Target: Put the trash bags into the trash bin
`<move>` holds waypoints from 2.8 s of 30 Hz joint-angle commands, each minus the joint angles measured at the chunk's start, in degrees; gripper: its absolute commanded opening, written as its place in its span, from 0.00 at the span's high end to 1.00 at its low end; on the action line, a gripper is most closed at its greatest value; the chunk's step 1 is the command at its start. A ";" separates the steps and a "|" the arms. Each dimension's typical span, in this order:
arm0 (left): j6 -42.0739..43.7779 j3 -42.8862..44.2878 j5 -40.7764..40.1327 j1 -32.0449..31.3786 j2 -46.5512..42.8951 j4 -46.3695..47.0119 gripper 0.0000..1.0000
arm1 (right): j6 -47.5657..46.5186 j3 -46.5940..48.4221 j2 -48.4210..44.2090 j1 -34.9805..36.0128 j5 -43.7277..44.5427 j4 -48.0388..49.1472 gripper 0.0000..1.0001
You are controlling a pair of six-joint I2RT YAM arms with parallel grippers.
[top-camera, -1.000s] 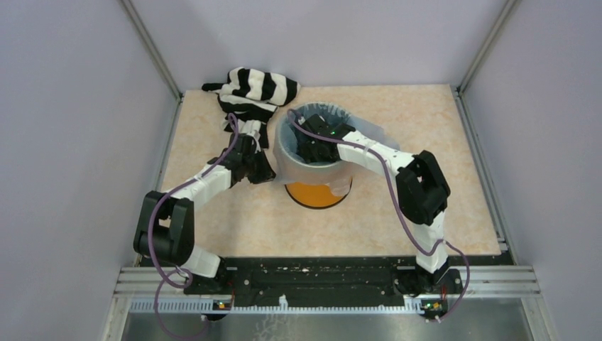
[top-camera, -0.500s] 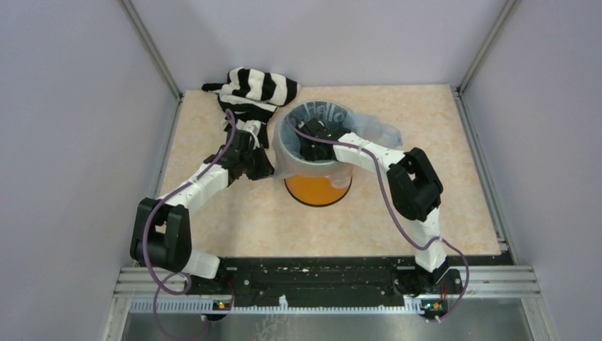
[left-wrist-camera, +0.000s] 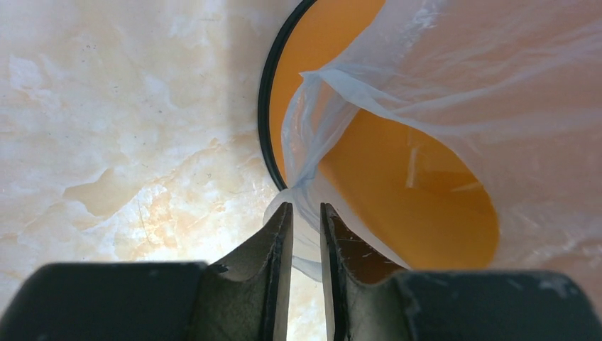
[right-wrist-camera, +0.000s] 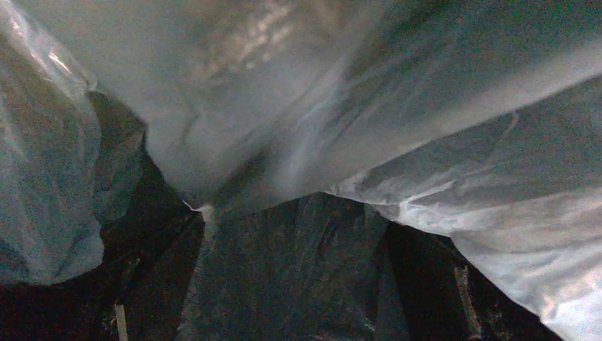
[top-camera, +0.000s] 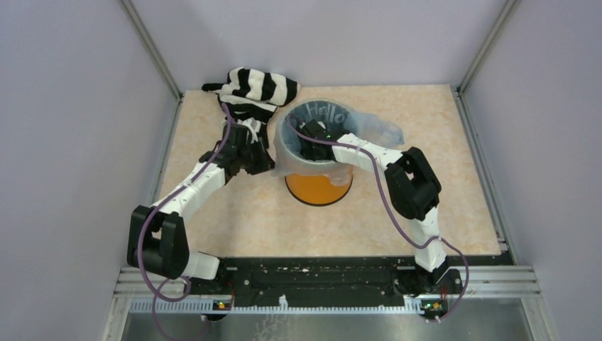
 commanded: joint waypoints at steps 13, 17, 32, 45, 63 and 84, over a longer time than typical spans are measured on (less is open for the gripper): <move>0.57 3.38 0.83 -0.23 -3.75 -1.08 0.73 | 1.02 4.68 -6.34 -1.02 -0.76 -3.30 0.02; 0.33 3.47 0.99 -0.23 -3.65 -0.88 0.73 | 1.13 5.05 -8.06 -0.97 -1.15 -4.00 0.02; 0.11 3.49 1.39 -0.30 -2.45 -0.34 0.74 | 1.90 4.60 -11.63 -0.31 -3.20 -4.87 0.03; -0.16 2.07 1.28 -0.79 -0.98 1.15 0.74 | 1.90 11.65 -7.42 -0.52 -4.32 -7.81 0.10; -0.50 3.20 0.24 -2.86 0.75 1.45 0.75 | 3.64 12.46 -11.64 -0.84 -10.44 -8.77 0.22; -0.29 4.71 -0.75 -2.95 2.23 0.86 0.74 | 6.30 12.89 -27.25 -0.87 -16.64 -4.40 0.18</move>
